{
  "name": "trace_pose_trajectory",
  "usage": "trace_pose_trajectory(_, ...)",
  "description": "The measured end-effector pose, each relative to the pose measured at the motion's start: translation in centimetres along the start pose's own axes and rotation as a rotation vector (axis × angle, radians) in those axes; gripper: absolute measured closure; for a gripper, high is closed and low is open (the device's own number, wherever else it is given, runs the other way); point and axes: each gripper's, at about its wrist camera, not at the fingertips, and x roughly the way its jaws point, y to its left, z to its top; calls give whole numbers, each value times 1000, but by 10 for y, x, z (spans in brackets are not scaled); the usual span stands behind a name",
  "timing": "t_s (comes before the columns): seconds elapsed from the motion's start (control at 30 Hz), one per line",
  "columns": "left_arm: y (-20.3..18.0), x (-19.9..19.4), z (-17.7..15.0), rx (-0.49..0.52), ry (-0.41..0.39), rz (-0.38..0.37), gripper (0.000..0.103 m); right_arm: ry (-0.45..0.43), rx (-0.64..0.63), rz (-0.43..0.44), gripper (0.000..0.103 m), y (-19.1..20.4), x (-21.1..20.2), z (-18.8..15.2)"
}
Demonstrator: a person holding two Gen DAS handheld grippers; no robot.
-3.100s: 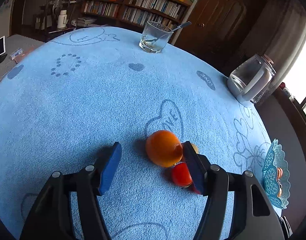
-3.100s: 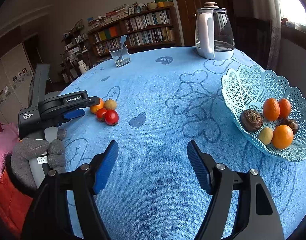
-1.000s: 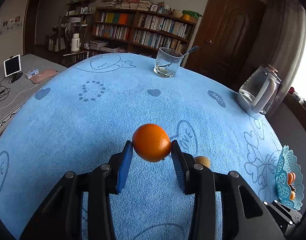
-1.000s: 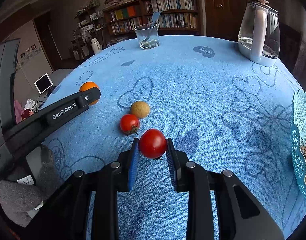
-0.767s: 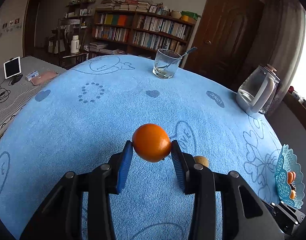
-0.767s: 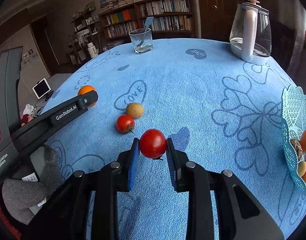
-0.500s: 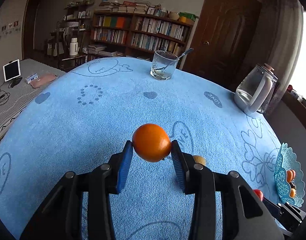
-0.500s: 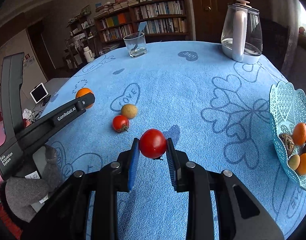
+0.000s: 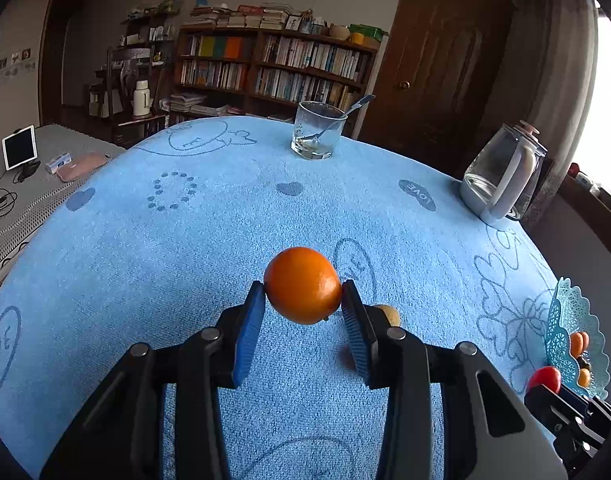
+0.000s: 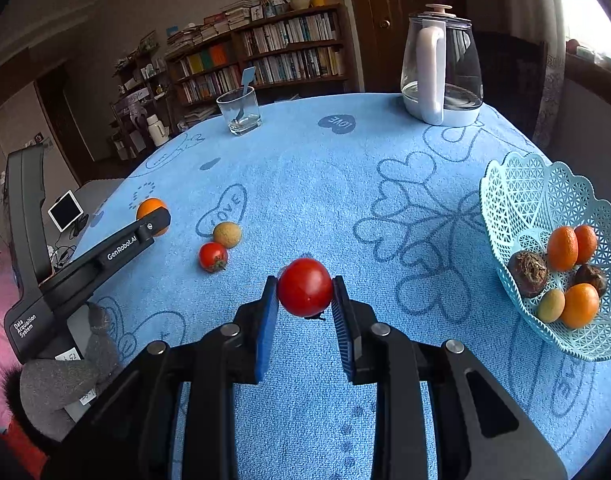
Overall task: Organize fruits
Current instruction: 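Carry the tomato into the basket and open the right gripper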
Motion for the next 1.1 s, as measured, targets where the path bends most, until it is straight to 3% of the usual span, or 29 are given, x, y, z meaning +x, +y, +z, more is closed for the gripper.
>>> trace_pose_trajectory(0.37,-1,8,-4,16,12,30,63,-80,114,-74,75,-58,-36,4)
trace_pose_trajectory(0.93,-4,8,-6,30,8,36,63,-144,271,-220,75,-149,-78,-4)
trace_pose_trajectory(1.1,-3,9,-8,33,17,39,63,-143,324,-225,75,-172,-83,-8)
